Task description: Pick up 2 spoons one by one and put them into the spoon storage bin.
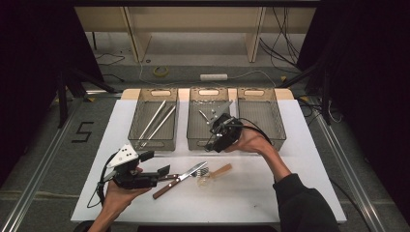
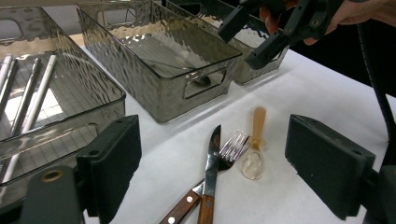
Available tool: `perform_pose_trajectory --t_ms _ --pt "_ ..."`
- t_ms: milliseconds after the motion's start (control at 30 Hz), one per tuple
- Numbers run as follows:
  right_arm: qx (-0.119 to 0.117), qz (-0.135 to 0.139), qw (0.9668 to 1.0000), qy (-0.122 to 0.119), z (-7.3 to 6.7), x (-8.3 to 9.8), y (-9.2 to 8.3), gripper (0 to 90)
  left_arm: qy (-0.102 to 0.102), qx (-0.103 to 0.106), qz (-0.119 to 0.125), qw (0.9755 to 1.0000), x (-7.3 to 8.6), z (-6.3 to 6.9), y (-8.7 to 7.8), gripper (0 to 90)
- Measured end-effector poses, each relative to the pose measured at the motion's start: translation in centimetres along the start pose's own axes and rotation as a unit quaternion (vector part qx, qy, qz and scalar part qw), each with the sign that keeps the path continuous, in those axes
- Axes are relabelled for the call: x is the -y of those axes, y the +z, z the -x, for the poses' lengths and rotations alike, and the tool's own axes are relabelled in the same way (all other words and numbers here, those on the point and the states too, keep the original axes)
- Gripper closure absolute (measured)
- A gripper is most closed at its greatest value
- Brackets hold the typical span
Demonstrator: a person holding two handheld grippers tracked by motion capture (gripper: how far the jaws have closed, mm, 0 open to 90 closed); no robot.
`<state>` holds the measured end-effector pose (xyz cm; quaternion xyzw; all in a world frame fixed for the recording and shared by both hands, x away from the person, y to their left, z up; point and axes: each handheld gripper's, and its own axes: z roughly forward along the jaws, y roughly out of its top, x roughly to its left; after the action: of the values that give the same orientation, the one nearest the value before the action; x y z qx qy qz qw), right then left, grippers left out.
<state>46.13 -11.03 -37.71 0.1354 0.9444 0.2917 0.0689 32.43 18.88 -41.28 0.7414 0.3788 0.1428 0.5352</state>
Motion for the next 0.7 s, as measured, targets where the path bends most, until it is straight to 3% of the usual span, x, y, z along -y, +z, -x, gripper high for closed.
perform_pose_trajectory --t_ms 433,700 --pt "-0.041 -0.046 0.9977 -0.029 -1.0 1.8 0.9 33.4 -0.005 0.004 0.006 1.0000 0.0 0.0 -0.1 17.5" --pt "-0.051 -0.064 0.9963 -0.027 -1.5 2.6 1.7 31.7 -0.005 0.003 0.006 1.0000 0.0 0.0 -0.1 17.5"
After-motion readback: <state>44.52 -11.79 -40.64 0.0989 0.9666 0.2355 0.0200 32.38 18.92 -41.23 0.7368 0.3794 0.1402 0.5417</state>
